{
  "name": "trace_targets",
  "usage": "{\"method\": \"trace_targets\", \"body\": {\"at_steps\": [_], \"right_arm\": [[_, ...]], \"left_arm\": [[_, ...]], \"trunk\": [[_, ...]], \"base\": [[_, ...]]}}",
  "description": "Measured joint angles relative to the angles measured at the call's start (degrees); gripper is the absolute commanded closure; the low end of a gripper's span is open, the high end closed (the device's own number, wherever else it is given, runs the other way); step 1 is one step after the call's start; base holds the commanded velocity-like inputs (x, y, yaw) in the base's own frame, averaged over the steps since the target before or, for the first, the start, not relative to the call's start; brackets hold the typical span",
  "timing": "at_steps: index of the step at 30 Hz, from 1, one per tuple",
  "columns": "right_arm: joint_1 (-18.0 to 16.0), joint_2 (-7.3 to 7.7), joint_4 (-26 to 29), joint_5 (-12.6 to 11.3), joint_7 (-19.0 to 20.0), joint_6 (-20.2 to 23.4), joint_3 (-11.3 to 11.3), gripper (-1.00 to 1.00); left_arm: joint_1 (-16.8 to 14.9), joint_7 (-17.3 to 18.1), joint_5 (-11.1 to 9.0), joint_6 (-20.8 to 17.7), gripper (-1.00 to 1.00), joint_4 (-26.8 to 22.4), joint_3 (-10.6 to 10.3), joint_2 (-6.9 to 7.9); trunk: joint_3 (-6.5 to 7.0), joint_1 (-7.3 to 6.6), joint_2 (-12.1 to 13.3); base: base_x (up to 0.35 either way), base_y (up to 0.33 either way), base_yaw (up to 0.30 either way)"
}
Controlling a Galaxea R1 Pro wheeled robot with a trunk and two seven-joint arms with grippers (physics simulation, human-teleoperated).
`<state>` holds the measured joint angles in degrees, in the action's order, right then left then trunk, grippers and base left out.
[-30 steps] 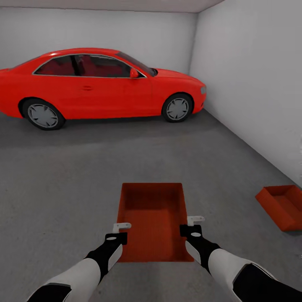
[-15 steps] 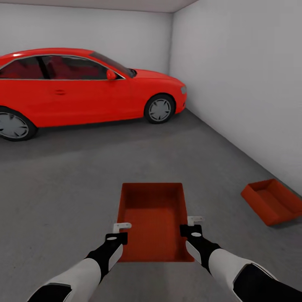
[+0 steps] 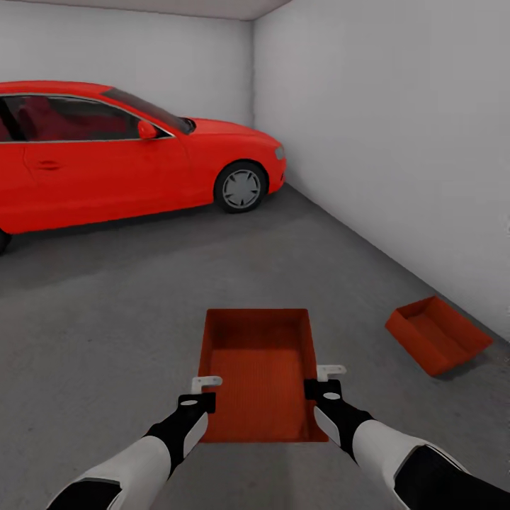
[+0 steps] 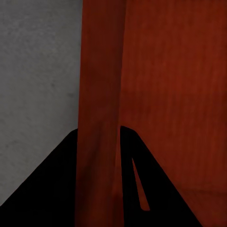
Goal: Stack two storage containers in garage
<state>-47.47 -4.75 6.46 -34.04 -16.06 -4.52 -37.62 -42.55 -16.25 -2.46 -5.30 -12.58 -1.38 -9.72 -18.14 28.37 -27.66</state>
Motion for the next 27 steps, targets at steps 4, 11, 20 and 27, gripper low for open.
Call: {"method": "trace_targets", "body": {"at_steps": [4,11,20,27], "right_arm": [[0.00,0.00,0.00,-0.02,0.00,0.00,-0.01,1.00],[-0.01,-0.01,-0.02,0.01,0.02,0.00,0.01,1.00],[-0.01,-0.01,-0.02,-0.03,0.01,0.00,-0.03,1.00],[-0.01,-0.01,0.06,-0.01,-0.04,-0.01,-0.03,1.00]], "left_arm": [[0.00,0.00,-0.01,0.00,1.00,0.00,-0.01,0.00],[0.01,-0.01,-0.01,-0.02,1.00,-0.02,-0.01,0.01],[0.01,0.00,0.00,-0.02,1.00,-0.02,-0.01,0.01],[0.01,0.04,0.01,-0.02,1.00,-0.08,-0.01,0.03]], "trunk": [[0.00,0.00,0.00],[0.00,0.00,0.00],[0.00,0.00,0.00],[0.00,0.00,0.00]], "base": [[0.322,0.000,-0.213],[0.322,0.000,-0.094],[0.322,0.000,-0.002],[0.322,0.000,0.000]]}}
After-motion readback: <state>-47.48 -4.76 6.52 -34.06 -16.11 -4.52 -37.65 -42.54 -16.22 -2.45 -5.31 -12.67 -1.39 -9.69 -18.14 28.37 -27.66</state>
